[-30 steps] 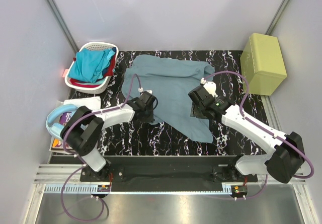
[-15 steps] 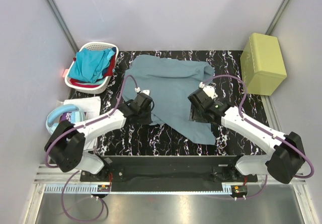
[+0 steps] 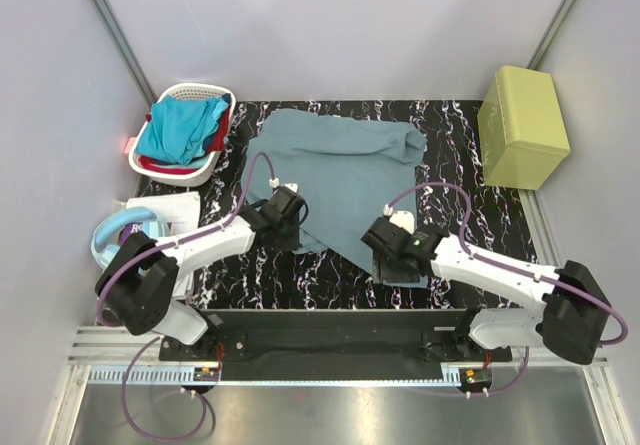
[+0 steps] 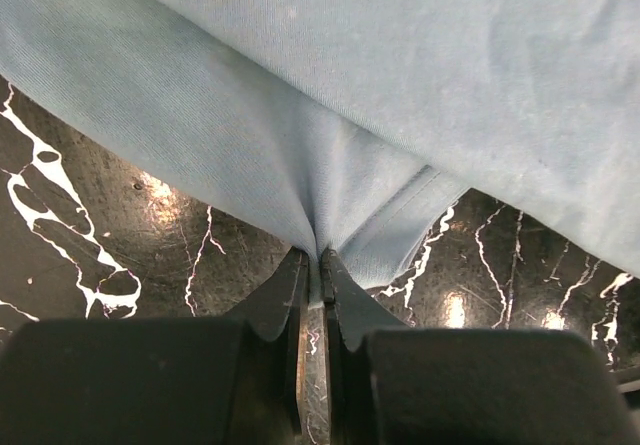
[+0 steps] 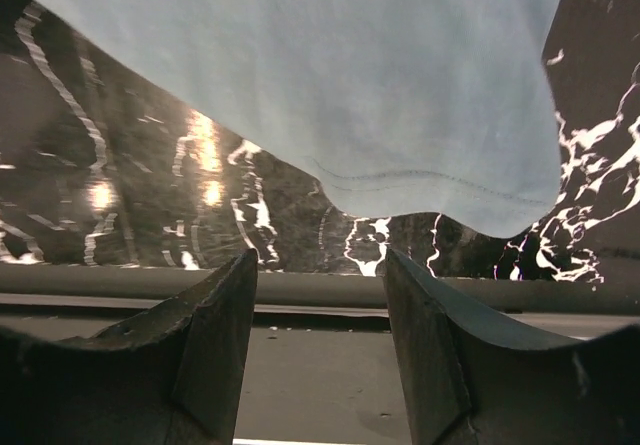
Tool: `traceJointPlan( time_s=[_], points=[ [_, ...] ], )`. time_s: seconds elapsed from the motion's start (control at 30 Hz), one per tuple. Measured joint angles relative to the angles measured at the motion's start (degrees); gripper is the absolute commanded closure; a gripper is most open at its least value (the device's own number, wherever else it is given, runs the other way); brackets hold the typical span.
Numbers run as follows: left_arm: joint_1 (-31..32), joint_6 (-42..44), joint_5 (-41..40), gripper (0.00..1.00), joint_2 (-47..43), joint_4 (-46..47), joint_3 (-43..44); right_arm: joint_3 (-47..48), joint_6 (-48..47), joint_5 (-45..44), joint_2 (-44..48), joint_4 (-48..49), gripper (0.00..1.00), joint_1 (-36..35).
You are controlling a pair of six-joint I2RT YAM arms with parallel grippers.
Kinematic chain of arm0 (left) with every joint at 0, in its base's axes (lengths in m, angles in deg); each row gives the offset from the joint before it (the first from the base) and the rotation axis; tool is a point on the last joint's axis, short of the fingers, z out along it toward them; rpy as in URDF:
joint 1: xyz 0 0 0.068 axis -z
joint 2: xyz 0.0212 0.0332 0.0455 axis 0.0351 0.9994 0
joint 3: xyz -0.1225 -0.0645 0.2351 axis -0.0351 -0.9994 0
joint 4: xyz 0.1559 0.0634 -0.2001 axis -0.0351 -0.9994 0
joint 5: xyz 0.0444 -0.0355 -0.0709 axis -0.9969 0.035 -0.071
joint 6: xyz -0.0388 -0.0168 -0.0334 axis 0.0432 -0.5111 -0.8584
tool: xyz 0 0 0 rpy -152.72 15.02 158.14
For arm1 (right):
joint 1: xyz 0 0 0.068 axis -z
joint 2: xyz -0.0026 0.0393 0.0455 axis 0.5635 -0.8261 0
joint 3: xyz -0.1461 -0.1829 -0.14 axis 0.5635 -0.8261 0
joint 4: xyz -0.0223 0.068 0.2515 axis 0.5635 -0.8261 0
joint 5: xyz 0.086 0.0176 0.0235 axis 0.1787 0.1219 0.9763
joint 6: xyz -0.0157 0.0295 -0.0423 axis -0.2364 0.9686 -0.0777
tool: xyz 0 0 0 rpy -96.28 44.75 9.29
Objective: Fold and stack the t-shirts
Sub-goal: Flatten out the tshirt
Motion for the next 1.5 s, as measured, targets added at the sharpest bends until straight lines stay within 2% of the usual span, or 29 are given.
traceJointPlan(
  time_s=[0.37, 0.47, 0.5, 0.67, 0.83, 0.93, 1.07, 1.2, 1.5],
  points=[
    [0.15, 0.00, 0.09, 0.91, 0.72, 0.04, 0.02, -3.96, 0.94, 1.16, -9.44, 5.33, 0.43, -0.33],
    [0.20, 0.00, 0.09, 0.91, 0.74, 0.04, 0.02, -4.22, 1.07, 1.18, -9.70, 6.27, 0.49, -0.33],
    [0.20, 0.00, 0.09, 0.91, 0.74, 0.04, 0.02, -4.22, 1.18, 1.18, -9.94, 6.62, 0.55, -0.33],
    [0.22, 0.00, 0.09, 0.91, 0.72, 0.04, 0.02, -4.48, 1.70, 1.14, -10.75, 7.52, 0.71, -0.33],
    [0.26, 0.00, 0.09, 0.91, 0.72, 0.04, 0.02, -4.48, 2.23, 1.09, -10.75, 7.69, 0.77, -0.33],
    [0.33, 0.00, 0.09, 0.91, 0.72, 0.02, 0.02, -4.48, 2.40, 0.83, -10.75, 7.67, 0.77, -0.33],
    [0.44, 0.00, 0.07, 0.92, 0.72, 0.02, 0.02, -4.48, 2.75, 0.22, -10.75, 7.30, 0.84, -0.33],
    [0.55, 0.00, 0.07, 0.92, 0.72, 0.02, 0.02, -4.63, 3.50, -1.01, -10.75, 6.80, 1.00, -0.33],
    [0.92, -0.07, 0.02, 0.94, -0.33, -0.13, 0.00, -4.61, 5.25, -3.52, -8.94, 4.90, 1.00, -0.33]
  ],
)
